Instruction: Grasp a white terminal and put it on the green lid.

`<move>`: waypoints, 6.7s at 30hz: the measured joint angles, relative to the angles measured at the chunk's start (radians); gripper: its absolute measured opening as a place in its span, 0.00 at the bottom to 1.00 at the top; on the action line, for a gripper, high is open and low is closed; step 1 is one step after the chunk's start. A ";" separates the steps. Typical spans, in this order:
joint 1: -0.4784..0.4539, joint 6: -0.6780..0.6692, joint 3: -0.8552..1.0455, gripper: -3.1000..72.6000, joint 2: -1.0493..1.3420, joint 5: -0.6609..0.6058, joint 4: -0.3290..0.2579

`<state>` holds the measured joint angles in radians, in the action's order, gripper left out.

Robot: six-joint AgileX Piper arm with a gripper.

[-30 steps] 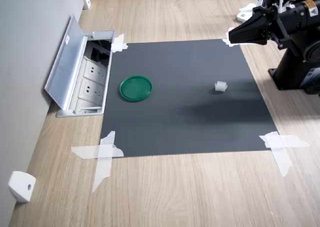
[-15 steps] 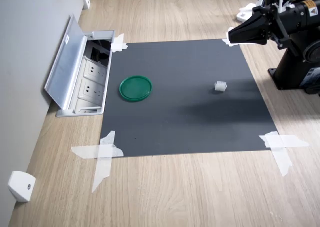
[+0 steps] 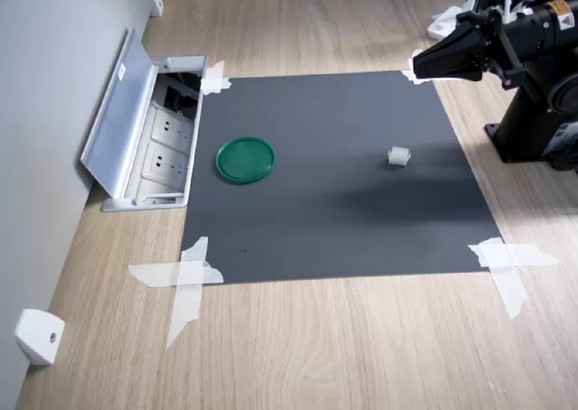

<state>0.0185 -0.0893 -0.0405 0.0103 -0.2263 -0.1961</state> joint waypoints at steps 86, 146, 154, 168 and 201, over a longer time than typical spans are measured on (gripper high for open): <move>0.000 -0.222 -0.561 1.00 -1.205 -0.634 0.131; 0.000 -0.254 -1.209 0.15 -1.675 -0.732 0.177; 0.000 -0.279 -1.432 0.15 -1.928 -0.735 0.196; 0.000 -0.297 -1.487 0.21 -2.028 -0.751 0.203; -0.081 -0.403 -1.485 0.04 -1.656 -0.913 0.014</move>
<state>-0.0627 -0.4927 -1.5251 -1.6458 -1.1396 -0.1818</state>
